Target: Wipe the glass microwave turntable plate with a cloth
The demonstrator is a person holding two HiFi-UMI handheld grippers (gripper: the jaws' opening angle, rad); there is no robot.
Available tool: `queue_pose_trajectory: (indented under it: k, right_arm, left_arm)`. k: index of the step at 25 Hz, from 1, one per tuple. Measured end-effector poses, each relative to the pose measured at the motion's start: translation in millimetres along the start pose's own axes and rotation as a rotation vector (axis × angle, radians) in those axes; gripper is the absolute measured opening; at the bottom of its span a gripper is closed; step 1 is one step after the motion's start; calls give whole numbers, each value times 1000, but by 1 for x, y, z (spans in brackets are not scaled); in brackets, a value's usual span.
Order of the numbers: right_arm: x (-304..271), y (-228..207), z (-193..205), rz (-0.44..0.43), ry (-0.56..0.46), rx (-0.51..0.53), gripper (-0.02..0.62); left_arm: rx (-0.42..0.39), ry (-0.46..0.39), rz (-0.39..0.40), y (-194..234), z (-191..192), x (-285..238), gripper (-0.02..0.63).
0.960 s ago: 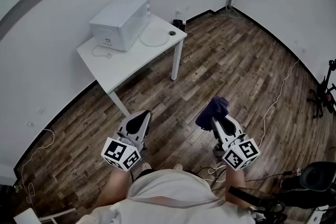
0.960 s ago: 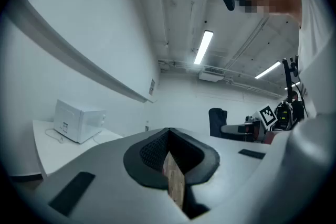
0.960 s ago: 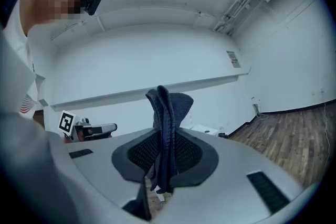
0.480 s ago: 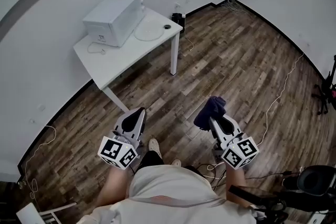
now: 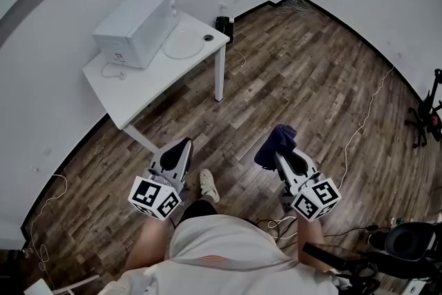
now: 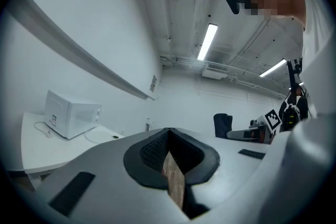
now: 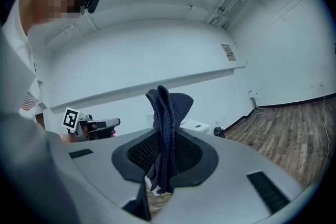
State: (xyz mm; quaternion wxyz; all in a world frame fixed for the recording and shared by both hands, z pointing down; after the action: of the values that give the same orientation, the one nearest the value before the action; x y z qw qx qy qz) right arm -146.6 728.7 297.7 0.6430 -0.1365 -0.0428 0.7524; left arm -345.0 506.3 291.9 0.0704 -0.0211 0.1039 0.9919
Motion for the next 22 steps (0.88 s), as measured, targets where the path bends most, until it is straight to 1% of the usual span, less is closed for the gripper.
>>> queue_pose_trajectory:
  k: [4,11,15,19,22]
  right_arm:
    - [-31,-20,-9,4,3,2,66]
    - [-104,-48,-28,-7,36,4,66]
    - [-156,-61,-45,-13,37,6,66]
    - [-212,-67,-62,-33,26,19,66]
    - [-242,-68,-70,-40,31,23,66]
  left_arm:
    - [7,13,7,21,-2,-29,9]
    - [32,21,10,78,-12,-87,9]
    - [39,28,12,118,-23,-115,9]
    - [21,19,-6,164,-36,-136,9]
    - [19,13,-16,189,-47,-146,9]
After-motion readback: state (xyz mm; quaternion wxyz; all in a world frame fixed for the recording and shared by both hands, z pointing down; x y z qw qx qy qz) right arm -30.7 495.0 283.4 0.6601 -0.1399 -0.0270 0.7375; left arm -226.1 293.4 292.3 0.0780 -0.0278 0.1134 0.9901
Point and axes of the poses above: the fingertips, and each gripper's own axes: x backward along the fingers, y to its left, z out of its underside, the point moved 6 cm from there along x, backward along the fingers, and after that the axes turned 4 degrees about y, right-handed, at the moved point
